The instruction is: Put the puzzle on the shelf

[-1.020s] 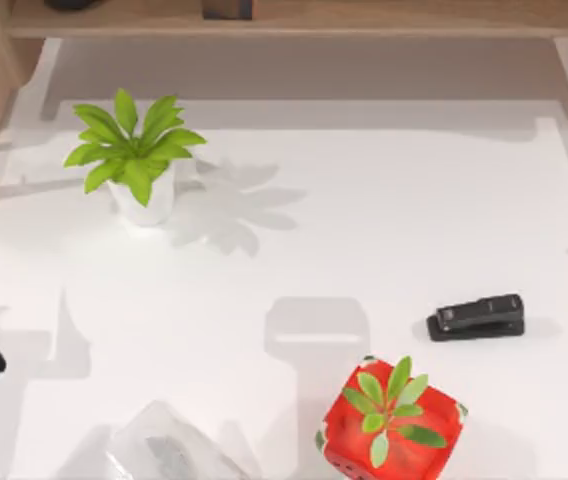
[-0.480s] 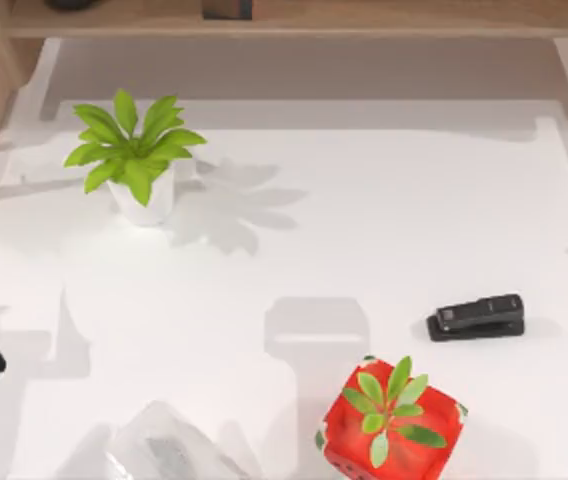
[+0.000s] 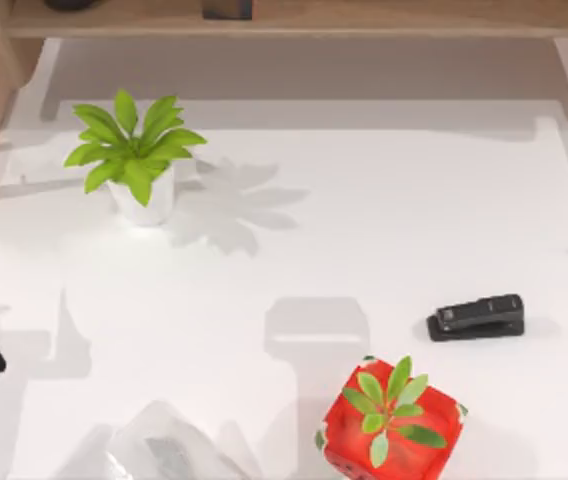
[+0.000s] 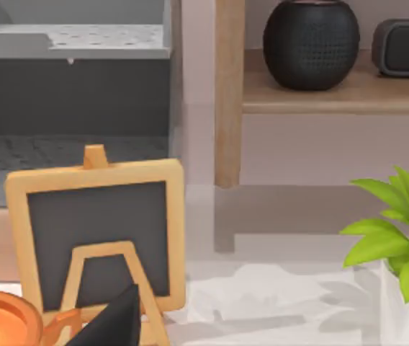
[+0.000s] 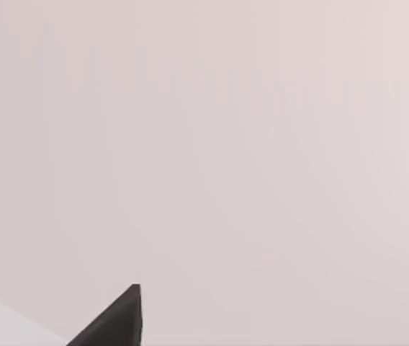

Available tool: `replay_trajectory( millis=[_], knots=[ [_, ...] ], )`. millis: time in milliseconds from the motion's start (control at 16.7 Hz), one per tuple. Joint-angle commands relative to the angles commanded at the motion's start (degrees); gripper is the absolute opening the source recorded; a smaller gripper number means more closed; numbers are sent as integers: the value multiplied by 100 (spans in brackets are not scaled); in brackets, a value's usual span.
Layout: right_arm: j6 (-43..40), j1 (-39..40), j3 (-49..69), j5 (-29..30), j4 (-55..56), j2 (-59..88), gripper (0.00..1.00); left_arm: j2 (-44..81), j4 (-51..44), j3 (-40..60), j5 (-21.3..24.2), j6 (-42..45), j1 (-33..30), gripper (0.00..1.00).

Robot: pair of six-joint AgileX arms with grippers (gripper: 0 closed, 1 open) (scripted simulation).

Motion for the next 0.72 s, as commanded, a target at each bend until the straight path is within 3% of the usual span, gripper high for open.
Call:
replay_trajectory(
  millis=[360,720],
  knots=[
    [1271,788,3064,853,-4204,460,100,0,0,0,0,0,0,100],
    [2725,1947,5594,1230,-8335,936,100,0,0,0,0,0,0,100]
  ],
)
